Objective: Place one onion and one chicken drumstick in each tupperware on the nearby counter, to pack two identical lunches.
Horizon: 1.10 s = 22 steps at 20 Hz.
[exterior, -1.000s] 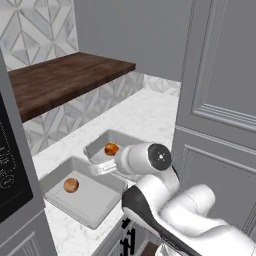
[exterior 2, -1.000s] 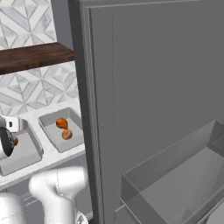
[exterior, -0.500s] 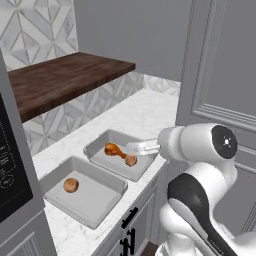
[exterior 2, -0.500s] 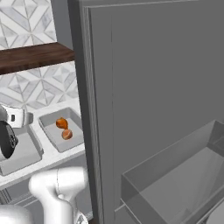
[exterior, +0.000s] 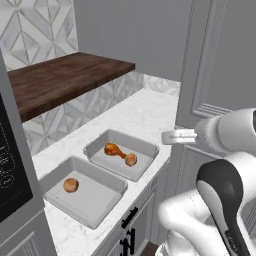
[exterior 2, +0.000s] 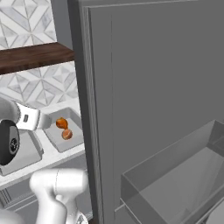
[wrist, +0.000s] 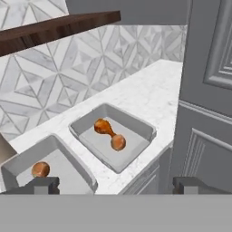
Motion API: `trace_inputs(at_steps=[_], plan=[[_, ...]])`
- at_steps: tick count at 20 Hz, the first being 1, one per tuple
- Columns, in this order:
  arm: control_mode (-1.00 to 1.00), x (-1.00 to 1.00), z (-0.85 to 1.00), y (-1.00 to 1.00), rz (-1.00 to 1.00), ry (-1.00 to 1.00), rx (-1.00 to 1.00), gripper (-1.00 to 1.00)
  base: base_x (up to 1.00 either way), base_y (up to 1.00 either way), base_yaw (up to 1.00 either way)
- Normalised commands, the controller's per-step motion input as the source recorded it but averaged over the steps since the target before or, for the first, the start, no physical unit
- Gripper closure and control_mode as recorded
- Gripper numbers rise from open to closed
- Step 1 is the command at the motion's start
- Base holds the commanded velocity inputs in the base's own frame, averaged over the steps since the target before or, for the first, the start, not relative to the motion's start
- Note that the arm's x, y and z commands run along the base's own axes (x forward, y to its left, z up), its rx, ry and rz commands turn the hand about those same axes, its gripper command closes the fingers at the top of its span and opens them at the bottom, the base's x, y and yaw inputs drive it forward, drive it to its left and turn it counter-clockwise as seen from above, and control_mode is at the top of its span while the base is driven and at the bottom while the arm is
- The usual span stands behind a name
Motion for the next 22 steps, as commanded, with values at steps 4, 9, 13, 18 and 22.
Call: trace_inputs(at_steps=[4, 9, 13, 18, 22], plan=[[-1.00, -0.28, -0.23, -0.14, -0.05, 0.00, -0.01, -1.00, 0.00, 0.00, 0.00], [-1.00, -0.16, -0.05, -0.10, 0.00, 0.00, 0.00, -1.00, 0.00, 0.00, 0.00], [-1.00, -0.13, 0.00, -0.03, 0.00, 0.00, 0.00, -1.00, 0.00, 0.00, 0.00], [1.00, -0.15, 0.00, 0.02, -0.04, 0.00, -0.01, -1.00, -0.11, 0.00, -0.01], [1.00, 0.00, 0.00, 0.00, 0.00, 0.00, 0.00, -1.00, -0.98, 0.00, -0.08]])
